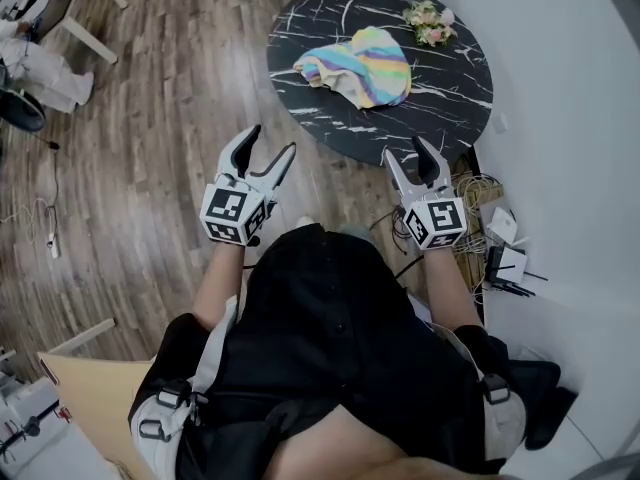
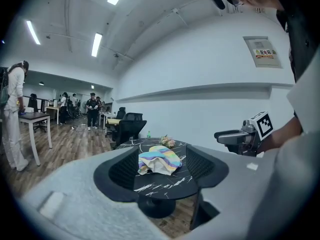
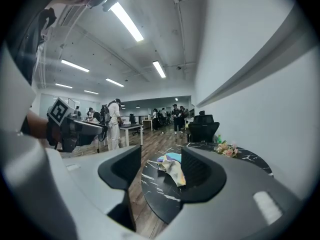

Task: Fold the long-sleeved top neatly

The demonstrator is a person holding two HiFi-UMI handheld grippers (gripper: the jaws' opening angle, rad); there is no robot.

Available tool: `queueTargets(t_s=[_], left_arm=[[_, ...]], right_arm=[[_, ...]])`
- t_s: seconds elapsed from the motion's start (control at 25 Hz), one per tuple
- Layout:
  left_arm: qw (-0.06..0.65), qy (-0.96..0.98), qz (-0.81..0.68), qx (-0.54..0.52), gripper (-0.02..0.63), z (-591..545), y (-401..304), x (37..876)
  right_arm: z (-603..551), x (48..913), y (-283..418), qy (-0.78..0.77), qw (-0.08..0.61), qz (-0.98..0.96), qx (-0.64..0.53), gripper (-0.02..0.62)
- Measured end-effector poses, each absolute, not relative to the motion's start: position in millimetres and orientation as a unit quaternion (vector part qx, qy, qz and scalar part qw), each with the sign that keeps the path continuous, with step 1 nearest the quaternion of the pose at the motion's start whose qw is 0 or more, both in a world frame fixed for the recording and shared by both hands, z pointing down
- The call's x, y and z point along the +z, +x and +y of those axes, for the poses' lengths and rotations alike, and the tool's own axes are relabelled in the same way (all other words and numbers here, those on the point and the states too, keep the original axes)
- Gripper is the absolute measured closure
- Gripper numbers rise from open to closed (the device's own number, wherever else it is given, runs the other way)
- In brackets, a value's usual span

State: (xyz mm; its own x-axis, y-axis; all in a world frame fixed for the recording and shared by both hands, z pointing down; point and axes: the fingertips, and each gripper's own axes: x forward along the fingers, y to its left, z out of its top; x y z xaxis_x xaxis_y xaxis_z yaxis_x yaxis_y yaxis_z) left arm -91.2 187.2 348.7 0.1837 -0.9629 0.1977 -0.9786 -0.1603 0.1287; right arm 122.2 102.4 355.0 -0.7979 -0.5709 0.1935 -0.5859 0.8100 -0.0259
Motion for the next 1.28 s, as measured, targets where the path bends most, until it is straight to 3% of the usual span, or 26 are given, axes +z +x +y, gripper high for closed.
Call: queueTargets(t_s=[0.4, 0.88, 1.12, 1.28], left_arm=[[0.135, 0.762, -0.632, 0.038, 0.308, 167, -123, 373], [0.159, 0.76, -0.629, 0.039, 0.308, 98, -134, 389], [0.183, 0.755, -0.629, 0.044, 0.314, 62, -146, 400], [0.207, 0.742, -0.636, 0.037, 0.321, 49, -159, 408]], right_arm=[[80, 393, 88, 0.3, 0.141, -0.943, 0.038, 0.364], [18, 452, 63, 0.251, 0.223, -0.942, -0.003, 0.433], [-14, 496, 41, 0.19, 0.288, -0.939, 0.006, 0.433], [-25, 540, 35, 0.136, 0.371, -0.918, -0.018, 0.433]])
